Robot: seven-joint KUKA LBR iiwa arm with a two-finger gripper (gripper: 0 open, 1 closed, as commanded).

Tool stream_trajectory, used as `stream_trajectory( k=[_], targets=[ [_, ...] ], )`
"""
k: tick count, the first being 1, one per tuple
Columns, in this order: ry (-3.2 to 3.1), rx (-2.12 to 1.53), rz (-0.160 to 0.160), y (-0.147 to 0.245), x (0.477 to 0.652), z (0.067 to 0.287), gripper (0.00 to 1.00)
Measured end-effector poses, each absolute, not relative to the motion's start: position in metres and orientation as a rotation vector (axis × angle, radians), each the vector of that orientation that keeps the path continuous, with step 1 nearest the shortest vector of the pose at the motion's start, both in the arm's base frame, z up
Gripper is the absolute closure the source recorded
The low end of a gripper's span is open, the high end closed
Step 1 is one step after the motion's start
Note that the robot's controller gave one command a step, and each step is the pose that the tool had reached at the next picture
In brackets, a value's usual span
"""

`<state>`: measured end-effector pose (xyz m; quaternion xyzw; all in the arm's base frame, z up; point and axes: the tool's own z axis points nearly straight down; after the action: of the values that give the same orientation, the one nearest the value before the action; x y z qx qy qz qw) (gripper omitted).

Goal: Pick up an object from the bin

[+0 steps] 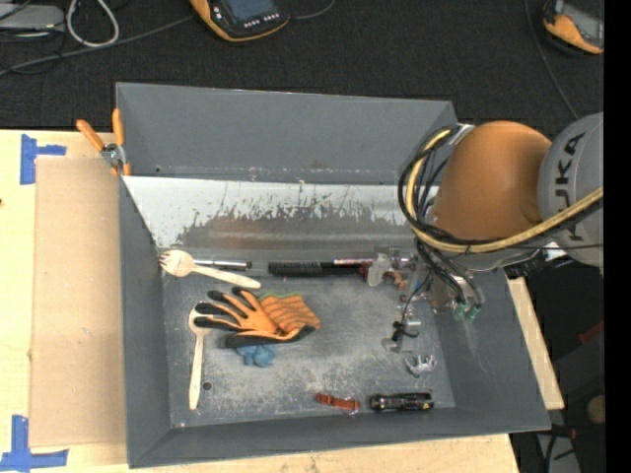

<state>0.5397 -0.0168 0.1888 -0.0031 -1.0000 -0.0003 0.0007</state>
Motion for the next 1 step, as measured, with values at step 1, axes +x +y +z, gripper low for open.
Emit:
stream_trajectory(
  k=[1],
  targets=[
    [-3.140, 0.021, -0.002, 0.0087, 0.5548, 0.1857, 0.00]
  ],
)
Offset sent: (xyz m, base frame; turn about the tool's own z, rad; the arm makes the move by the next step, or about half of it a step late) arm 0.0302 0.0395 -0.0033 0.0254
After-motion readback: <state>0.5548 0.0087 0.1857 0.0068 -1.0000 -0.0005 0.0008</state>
